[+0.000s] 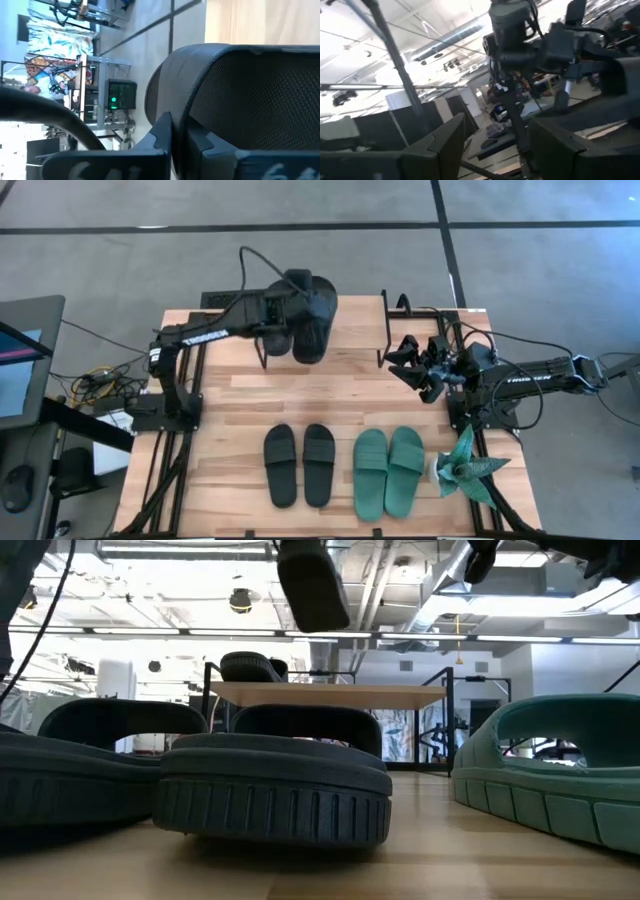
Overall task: Pick and place slides into the shelf
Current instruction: Put the black slipper on the shelf
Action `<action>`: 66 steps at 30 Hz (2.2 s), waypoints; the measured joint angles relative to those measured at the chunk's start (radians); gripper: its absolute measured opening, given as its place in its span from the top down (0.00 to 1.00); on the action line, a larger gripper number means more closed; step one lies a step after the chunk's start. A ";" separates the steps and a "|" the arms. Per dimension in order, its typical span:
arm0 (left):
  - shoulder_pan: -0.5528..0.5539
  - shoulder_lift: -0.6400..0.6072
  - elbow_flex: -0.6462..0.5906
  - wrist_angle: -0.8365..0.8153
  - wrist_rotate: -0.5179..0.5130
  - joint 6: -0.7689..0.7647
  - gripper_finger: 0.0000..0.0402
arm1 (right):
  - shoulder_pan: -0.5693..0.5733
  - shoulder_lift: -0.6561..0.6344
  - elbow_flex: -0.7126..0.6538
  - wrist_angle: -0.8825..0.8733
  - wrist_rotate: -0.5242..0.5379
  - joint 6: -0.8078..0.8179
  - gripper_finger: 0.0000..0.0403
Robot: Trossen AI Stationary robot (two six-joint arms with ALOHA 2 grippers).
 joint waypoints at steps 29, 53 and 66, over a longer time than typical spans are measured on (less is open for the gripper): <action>0.198 0.235 0.000 0.077 0.058 0.007 1.00 | 0.002 0.000 0.000 0.000 0.052 0.054 0.50; 0.225 0.231 0.001 -0.131 0.146 -0.082 0.96 | 0.002 0.000 0.000 0.000 0.052 0.053 0.50; 0.195 0.231 -0.001 -0.182 0.070 -0.079 0.96 | 0.002 0.000 0.000 0.000 0.052 0.063 0.50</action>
